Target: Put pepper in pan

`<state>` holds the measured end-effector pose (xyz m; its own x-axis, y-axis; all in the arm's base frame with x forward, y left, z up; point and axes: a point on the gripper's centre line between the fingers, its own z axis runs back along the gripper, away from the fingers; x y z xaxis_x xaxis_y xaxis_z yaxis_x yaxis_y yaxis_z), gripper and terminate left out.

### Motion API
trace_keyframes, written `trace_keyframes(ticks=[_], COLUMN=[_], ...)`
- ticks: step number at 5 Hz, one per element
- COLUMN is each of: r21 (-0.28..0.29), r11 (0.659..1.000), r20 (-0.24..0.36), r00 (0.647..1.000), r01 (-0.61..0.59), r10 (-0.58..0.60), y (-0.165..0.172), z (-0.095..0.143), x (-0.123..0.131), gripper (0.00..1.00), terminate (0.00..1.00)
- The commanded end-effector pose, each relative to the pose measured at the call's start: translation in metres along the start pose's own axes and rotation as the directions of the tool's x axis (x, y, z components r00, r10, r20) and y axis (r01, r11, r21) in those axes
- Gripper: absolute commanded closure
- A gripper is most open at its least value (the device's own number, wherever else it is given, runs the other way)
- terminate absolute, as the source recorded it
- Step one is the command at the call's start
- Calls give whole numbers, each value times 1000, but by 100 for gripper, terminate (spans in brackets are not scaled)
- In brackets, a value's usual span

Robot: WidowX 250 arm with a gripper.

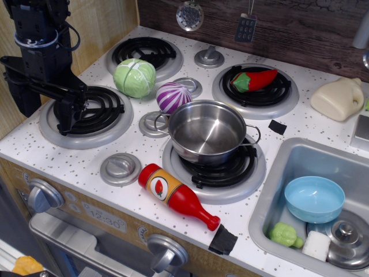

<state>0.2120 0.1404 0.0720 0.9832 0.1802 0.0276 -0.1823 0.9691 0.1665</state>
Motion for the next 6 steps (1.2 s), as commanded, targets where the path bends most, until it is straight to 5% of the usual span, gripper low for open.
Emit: trace_keyframes(ticks=[1,2,4,5,6], r21=[0,-40,-69,-52,-63], r11=[1000,999,998,997,983], r20=[0,16,188,294,334], r00=[1000,999,982,955,932], r01=[0,-32,-8,58,170], r10=[0,33,21,-40,-140], y=[0,-15,-61,-89,-119], z=[0,17,47,53,59], x=[0,23,71,99,123], gripper=[0,0,0,0,0], terminate=[0,0,0,0,0])
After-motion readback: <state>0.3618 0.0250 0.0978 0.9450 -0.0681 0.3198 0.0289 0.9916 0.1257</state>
